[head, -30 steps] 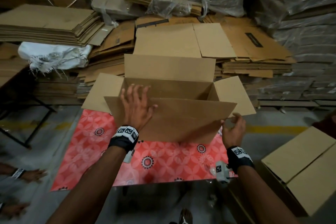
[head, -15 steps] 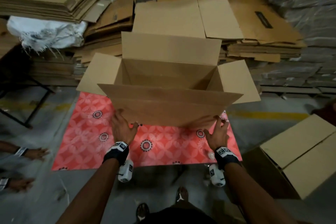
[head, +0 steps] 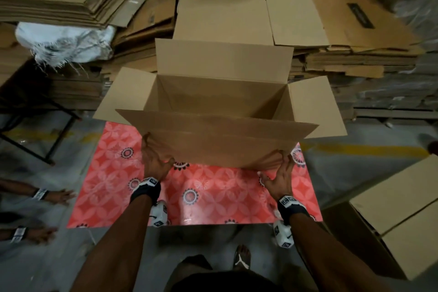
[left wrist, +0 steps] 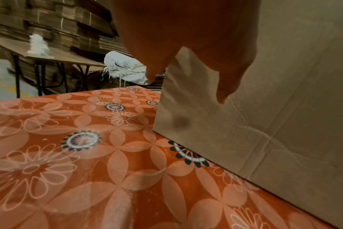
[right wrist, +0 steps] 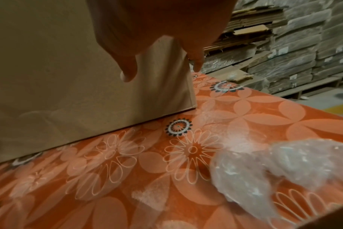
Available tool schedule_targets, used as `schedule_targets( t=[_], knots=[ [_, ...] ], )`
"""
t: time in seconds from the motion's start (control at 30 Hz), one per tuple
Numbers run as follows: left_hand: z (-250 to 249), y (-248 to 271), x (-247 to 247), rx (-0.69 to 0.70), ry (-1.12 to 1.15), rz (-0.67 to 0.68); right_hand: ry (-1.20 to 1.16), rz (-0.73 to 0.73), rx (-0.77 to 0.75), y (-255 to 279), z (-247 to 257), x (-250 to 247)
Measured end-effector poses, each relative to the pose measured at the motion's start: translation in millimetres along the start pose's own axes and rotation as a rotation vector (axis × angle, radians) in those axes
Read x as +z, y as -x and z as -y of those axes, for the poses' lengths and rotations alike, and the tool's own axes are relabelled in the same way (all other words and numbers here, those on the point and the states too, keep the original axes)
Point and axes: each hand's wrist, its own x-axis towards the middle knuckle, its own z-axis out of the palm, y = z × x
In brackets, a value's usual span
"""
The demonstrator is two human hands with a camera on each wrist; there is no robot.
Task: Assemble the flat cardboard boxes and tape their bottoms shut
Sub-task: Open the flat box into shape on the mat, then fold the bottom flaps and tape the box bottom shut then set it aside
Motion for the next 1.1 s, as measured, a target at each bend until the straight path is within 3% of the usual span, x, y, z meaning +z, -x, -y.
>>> schedule_targets(
  t=[0.1,0.27,0.43,0.77,0.9,1.1],
  knots=[
    [-7.9,-9.0,-3.1,0.053,-0.035,0.016,-0.005,-0.067,0.026,-14.2,16.4,-6.6],
    [-29.2,-29.8,-19.3,0.14,0.031,0.0,0.01,-0.209,-0.061,-42.0,56.6,-27.2],
    [-44.6,-52.6,-42.8,0.079,-0.059,0.058,0.049,-0.256,-0.089,-52.4,95.8,-41.1],
    [-52.9,-70.4,-58.5,0.083,-0.107,0.191,0.095,-0.19,0.013,-48.9,115.5,-43.3],
    [-59.3,-64.5,-60.1,0.075,-0.057,0.172,0.136,-0.16,0.034,-53.0,119.7,-48.2],
    [-69.9,-81.2,-75.1,0.103,-0.2,0.132,0.174,-0.084,0.035,-76.4,132.6,-73.3]
  ],
)
